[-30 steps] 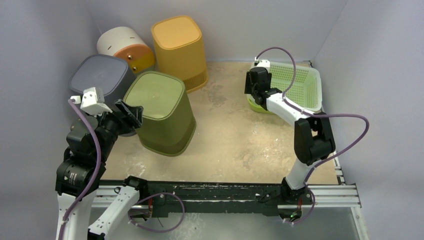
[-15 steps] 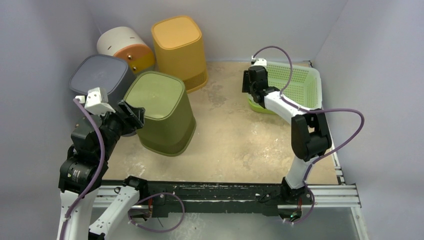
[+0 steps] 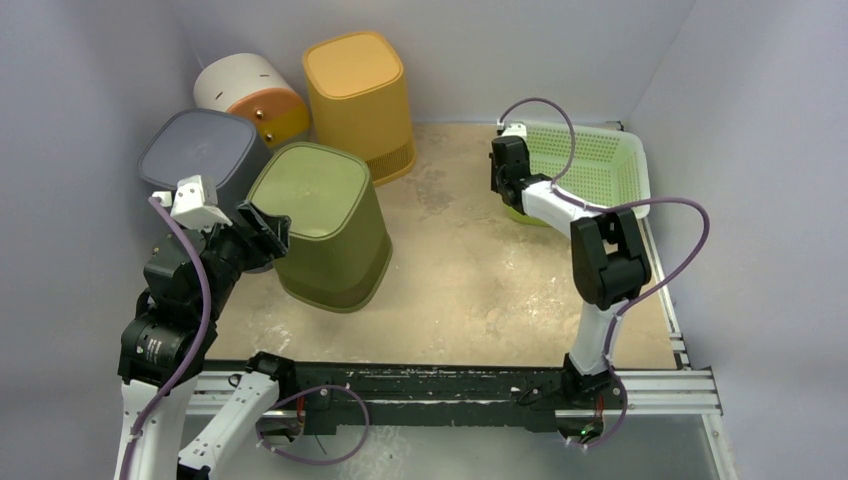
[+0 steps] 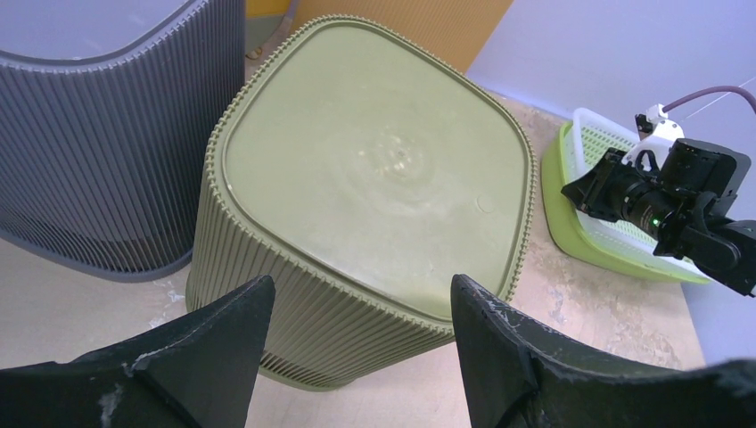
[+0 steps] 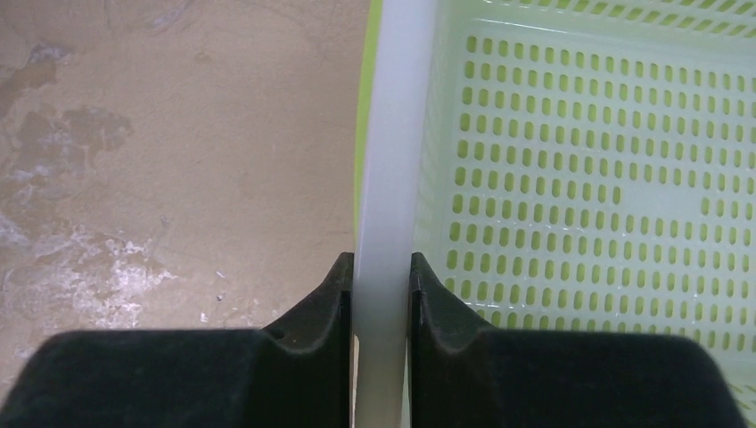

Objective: Turn the large container upside down

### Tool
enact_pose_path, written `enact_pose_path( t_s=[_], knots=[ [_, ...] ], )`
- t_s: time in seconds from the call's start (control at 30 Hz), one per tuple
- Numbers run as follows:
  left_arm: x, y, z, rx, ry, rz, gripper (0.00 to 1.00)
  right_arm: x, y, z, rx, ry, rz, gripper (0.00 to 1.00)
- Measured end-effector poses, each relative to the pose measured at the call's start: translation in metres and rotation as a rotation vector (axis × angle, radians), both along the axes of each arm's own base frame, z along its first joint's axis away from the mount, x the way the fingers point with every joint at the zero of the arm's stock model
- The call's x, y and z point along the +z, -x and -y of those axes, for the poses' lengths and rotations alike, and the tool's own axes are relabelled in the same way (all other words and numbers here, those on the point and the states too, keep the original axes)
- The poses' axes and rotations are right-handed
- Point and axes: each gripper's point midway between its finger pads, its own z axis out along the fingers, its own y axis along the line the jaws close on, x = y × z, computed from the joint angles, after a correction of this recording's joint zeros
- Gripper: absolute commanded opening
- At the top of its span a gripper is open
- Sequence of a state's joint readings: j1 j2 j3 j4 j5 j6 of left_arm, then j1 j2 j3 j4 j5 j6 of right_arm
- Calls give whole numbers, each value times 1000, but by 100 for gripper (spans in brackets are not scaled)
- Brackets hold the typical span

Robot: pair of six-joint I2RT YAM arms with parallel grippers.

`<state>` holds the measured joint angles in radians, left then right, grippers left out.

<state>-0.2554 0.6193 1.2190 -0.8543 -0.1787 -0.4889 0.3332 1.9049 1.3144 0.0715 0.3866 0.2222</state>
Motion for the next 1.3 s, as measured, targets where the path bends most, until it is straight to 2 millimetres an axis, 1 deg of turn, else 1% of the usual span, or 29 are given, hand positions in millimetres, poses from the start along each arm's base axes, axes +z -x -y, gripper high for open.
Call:
enact_pose_path(
  t_s=[0.1,0.17,0.27,0.3,0.33,0.37,0.43,0.53,0.67,0.77,0.87,0.9,0.93,1.0,1.1,1.17,1.27,1.3],
  knots=[
    [0,0,0,0,0,1,70,7,4,5,-4,9,-2,0],
    [1,1,0,0,1,3,70,20,7,7,-5,6,10,0],
    [1,2,0,0,3,6,70,51,13,10,-1,-13,49,0],
    [2,2,0,1,7,8,70,66,15,10,2,-24,73,0],
    [2,3,0,1,10,9,70,76,16,11,3,-29,92,0],
    [2,3,0,2,11,11,70,92,16,11,6,-39,122,0],
    [2,5,-1,2,14,14,70,114,15,10,15,-55,166,0],
    [4,7,-1,4,22,24,70,133,17,4,48,-81,203,0],
    [3,10,-2,4,22,23,70,146,22,-2,88,-109,222,0],
    [0,13,-3,5,18,8,70,170,34,-3,111,-131,256,0],
    [-1,15,-4,8,16,4,70,208,53,-2,138,-164,323,0],
    [-1,16,-4,10,15,2,70,226,63,-3,157,-186,359,0],
    [-2,16,-5,10,15,2,70,240,70,-4,171,-204,388,0],
    [-2,17,-5,11,15,1,70,274,92,-6,210,-246,459,0],
    [-2,17,-5,11,18,0,70,315,125,-8,273,-302,549,0],
    [0,17,-5,12,22,4,70,337,145,-8,305,-344,599,0],
    [4,19,-5,12,26,14,70,361,173,-9,343,-419,655,0],
    [6,19,-5,12,27,18,70,366,184,-10,358,-447,670,0]
  ],
)
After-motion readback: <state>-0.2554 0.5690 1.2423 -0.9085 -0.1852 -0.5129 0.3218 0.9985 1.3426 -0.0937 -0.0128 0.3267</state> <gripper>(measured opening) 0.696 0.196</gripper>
